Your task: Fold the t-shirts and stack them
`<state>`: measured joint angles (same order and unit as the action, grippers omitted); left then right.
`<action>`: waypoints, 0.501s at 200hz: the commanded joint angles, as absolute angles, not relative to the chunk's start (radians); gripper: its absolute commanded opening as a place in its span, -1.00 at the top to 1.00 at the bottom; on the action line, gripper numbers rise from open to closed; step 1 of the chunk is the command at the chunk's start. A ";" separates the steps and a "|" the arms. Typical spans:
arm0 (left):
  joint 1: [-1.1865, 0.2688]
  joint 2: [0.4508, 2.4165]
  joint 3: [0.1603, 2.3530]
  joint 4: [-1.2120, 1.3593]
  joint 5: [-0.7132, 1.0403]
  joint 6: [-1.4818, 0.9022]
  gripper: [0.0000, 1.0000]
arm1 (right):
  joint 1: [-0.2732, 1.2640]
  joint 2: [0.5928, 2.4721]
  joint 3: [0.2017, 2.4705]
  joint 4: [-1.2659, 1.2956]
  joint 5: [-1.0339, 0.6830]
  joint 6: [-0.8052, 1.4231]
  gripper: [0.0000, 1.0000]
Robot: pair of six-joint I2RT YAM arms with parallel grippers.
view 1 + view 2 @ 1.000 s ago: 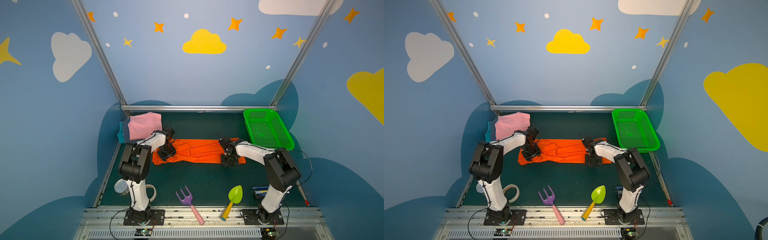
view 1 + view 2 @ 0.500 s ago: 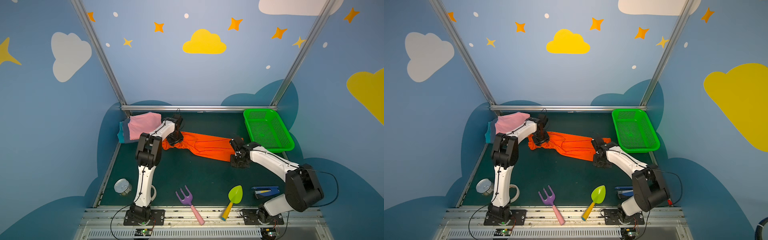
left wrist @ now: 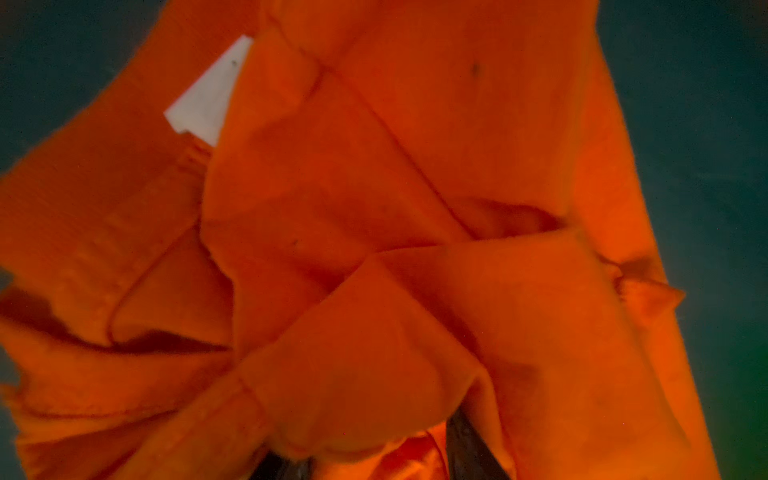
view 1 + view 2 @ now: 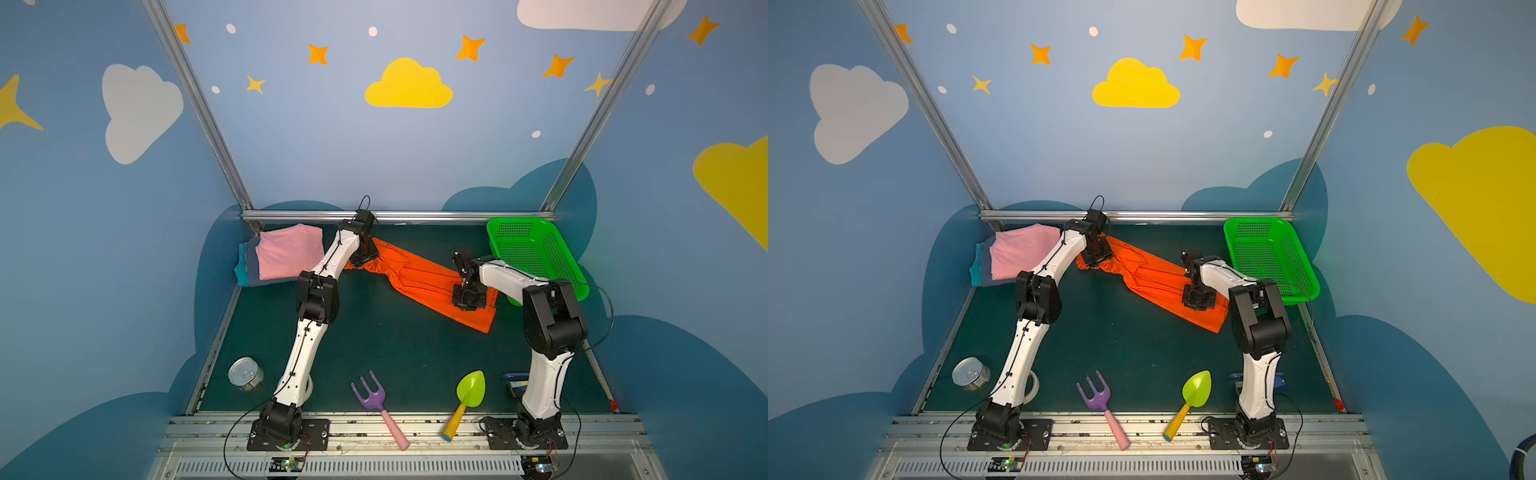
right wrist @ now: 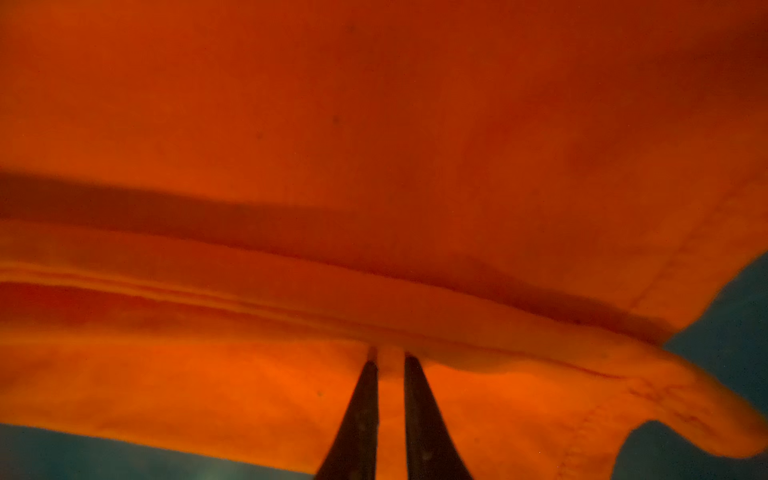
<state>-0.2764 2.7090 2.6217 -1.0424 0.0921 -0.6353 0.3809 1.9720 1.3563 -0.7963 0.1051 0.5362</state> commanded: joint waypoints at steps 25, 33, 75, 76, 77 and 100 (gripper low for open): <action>-0.228 2.767 2.634 -0.933 0.237 -0.667 -0.11 | 0.609 1.928 1.235 -0.763 -0.031 0.576 0.74; -0.224 2.772 2.634 -0.913 0.260 -0.672 -0.12 | 0.681 1.929 1.230 -0.744 -0.057 0.585 0.75; -0.221 2.812 2.682 -0.854 0.321 -0.674 -0.17 | 1.006 1.994 1.351 -0.724 -0.104 0.578 0.77; -0.221 2.813 2.684 -0.853 0.322 -0.675 -0.17 | 1.011 1.995 1.355 -0.725 -0.104 0.577 0.77; -0.221 2.815 2.686 -0.852 0.323 -0.675 -0.18 | 1.015 1.998 1.358 -0.726 -0.104 0.576 0.77; -0.224 2.837 2.709 -0.825 0.359 -0.702 -0.18 | 1.074 2.044 1.415 -0.755 -0.090 0.576 0.77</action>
